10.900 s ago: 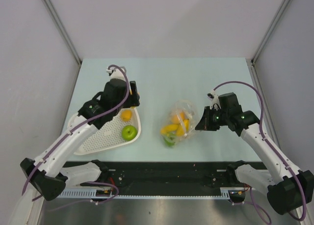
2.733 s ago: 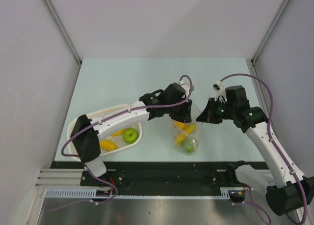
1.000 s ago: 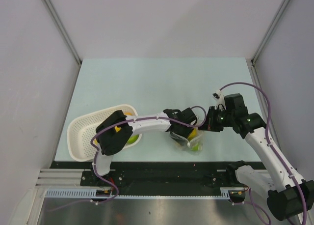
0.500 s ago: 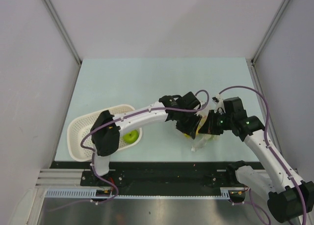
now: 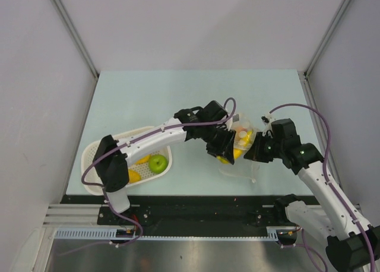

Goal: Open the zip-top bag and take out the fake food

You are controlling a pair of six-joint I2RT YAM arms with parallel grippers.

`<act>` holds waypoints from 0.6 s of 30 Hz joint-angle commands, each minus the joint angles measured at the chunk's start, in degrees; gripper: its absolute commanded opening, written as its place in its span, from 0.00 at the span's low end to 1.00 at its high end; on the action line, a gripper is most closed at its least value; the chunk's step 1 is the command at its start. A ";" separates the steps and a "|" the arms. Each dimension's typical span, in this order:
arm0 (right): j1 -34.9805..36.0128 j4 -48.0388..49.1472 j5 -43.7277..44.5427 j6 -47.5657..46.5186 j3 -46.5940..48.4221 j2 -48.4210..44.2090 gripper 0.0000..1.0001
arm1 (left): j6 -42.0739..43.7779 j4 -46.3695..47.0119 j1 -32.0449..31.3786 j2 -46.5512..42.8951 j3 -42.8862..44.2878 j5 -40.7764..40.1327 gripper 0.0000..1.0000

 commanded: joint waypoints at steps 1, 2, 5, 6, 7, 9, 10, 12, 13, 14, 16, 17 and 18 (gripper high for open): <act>-0.65 0.52 6.30 1.29 3.31 -0.47 0.00 | 2.42 -1.70 -0.85 -8.26 -6.46 5.57 0.00; -1.00 0.52 6.57 0.68 3.84 -0.12 0.00 | 2.86 -2.15 -1.03 -9.49 -8.14 3.82 0.00; -2.41 0.78 6.05 -0.38 5.68 1.28 0.00 | 2.87 -2.77 -1.12 -13.36 -15.17 2.57 0.00; -2.67 0.95 5.26 -0.56 5.95 1.81 0.00 | 2.43 -2.25 -1.20 -15.20 -16.93 2.66 0.00; -2.85 1.13 4.99 -0.65 6.47 2.16 0.00 | 2.08 -2.07 -1.38 -16.08 -19.55 2.57 0.00; -3.03 1.57 4.29 -1.00 6.48 2.95 0.00 | 1.29 -1.81 -1.64 -18.10 -21.33 0.99 0.00; -3.11 1.57 4.11 -1.17 6.48 3.04 0.00 | 1.02 -1.63 -1.73 -20.20 -22.29 0.64 0.00; -3.12 1.57 3.67 -1.78 6.04 3.39 0.00 | 0.84 -1.37 -1.73 -22.59 -22.57 -0.32 0.00; -3.20 1.48 3.41 -2.05 5.87 3.48 0.00 | 1.02 -1.36 -1.73 -25.21 -22.48 -0.94 0.00; -3.12 1.57 3.15 -2.40 5.43 3.40 0.00 | 1.28 -1.28 -1.73 -26.63 -22.31 -1.82 0.00; -3.20 1.48 2.97 -3.28 4.55 3.13 0.00 | 1.72 -1.10 -1.73 -29.87 -22.48 -6.99 0.00; -3.20 1.40 2.97 -3.54 4.29 2.96 0.00 | 1.64 -1.28 -1.56 -32.68 -22.57 -9.97 0.00; -3.29 1.22 2.79 -3.81 3.93 2.96 0.00 | 1.46 -2.67 -1.21 -34.01 -22.66 -12.43 0.00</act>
